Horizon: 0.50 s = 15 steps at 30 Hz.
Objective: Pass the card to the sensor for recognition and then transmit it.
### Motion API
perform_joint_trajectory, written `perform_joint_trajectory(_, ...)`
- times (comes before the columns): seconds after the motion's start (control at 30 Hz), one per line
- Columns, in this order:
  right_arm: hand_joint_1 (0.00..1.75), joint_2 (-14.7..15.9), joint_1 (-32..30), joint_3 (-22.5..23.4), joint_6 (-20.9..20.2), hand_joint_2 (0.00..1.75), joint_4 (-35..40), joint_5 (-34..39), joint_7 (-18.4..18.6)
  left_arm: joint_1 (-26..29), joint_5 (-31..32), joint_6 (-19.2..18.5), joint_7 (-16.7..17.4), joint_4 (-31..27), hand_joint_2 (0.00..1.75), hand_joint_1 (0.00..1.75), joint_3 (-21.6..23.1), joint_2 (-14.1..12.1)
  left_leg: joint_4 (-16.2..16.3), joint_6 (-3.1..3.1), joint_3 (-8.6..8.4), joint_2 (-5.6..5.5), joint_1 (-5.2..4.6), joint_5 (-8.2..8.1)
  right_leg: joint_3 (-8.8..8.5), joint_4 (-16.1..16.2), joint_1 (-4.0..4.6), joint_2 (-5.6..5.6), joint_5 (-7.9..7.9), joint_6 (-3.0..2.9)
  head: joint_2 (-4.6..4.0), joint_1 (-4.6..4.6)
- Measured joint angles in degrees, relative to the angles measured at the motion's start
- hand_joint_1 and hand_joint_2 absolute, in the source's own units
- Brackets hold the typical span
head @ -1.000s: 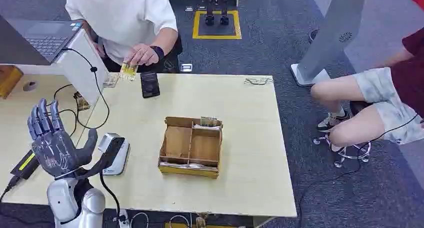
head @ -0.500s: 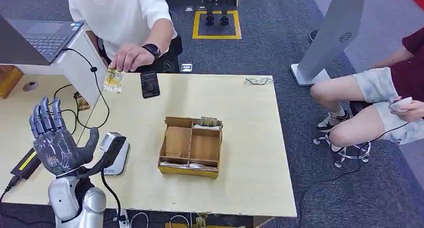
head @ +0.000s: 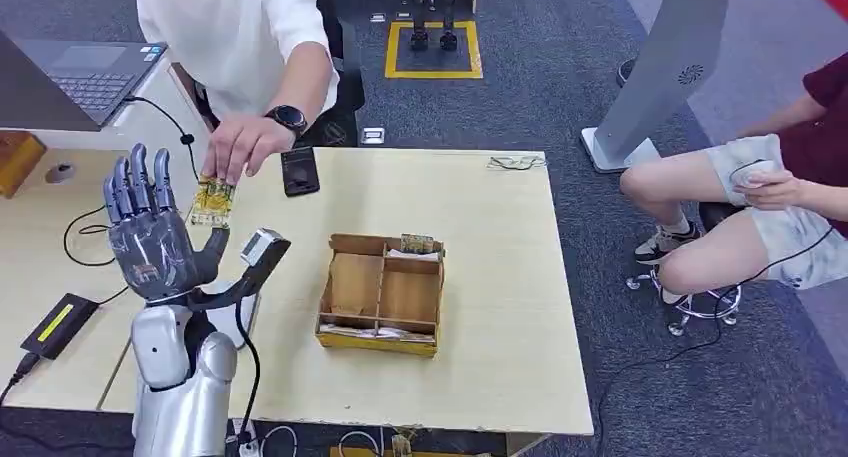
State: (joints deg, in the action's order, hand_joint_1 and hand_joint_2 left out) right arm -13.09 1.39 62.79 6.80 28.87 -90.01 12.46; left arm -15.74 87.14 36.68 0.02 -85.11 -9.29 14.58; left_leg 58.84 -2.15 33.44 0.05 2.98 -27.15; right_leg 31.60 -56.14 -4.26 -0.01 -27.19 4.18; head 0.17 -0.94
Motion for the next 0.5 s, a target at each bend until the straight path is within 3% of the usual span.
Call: perform_joint_trajectory(0.5,0.0,0.2,-0.2,-0.9,0.2,0.0,-0.1,0.0,0.3,-0.7,0.0,0.3,0.5,2.7,1.75,0.0,1.1,-0.3,0.0,0.0,0.0,0.0,0.0,0.0,0.02,0.0,0.0,0.0,0.0,0.0,0.0,0.0)
